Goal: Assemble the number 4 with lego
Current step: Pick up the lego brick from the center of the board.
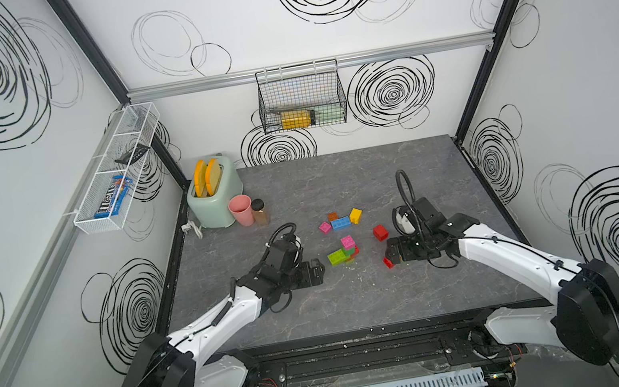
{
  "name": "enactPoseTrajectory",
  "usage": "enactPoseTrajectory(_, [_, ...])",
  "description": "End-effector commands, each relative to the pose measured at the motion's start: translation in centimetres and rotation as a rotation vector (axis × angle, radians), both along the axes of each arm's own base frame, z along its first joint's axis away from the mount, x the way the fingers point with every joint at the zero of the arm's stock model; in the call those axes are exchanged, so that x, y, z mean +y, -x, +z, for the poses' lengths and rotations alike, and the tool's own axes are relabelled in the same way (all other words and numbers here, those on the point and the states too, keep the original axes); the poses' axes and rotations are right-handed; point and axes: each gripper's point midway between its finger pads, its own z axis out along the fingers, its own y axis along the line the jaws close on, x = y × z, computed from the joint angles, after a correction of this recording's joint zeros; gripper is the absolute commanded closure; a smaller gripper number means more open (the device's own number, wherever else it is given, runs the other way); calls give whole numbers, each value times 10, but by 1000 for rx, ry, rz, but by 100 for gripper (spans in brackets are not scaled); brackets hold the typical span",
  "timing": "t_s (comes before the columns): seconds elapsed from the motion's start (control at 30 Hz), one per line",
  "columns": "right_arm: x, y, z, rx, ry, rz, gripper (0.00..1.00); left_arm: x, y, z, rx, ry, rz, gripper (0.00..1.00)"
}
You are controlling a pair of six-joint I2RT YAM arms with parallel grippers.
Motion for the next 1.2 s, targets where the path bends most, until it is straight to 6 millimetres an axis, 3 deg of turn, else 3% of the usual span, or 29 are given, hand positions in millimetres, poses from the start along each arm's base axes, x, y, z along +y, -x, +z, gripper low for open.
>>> enactPoseTrajectory(0.0, [29, -12, 17, -88, -147, 98, 4, 3, 4, 7, -19, -3, 49, 4])
enactPoseTrajectory(0.17, [17, 2, -9, 148, -87, -81, 8, -2, 17, 13, -24, 68, 50, 4])
enactPoseTrajectory(0.3, [33, 17, -28, 258, -115, -138, 9, -4, 31, 13, -23, 110, 26, 4])
enactPoseTrajectory(0.53, [39, -1, -46, 200, -97, -277, 14, -10, 50, 13, -18, 194, -7, 4])
enactPoseTrajectory(0.97, [25, -34, -65, 128, 77, -322, 23, -5, 42, 20, -74, 145, -5, 4])
enactPoseTrajectory(1.17, [17, -34, -69, 115, 164, -301, 32, -5, 38, 19, -78, 127, -8, 4])
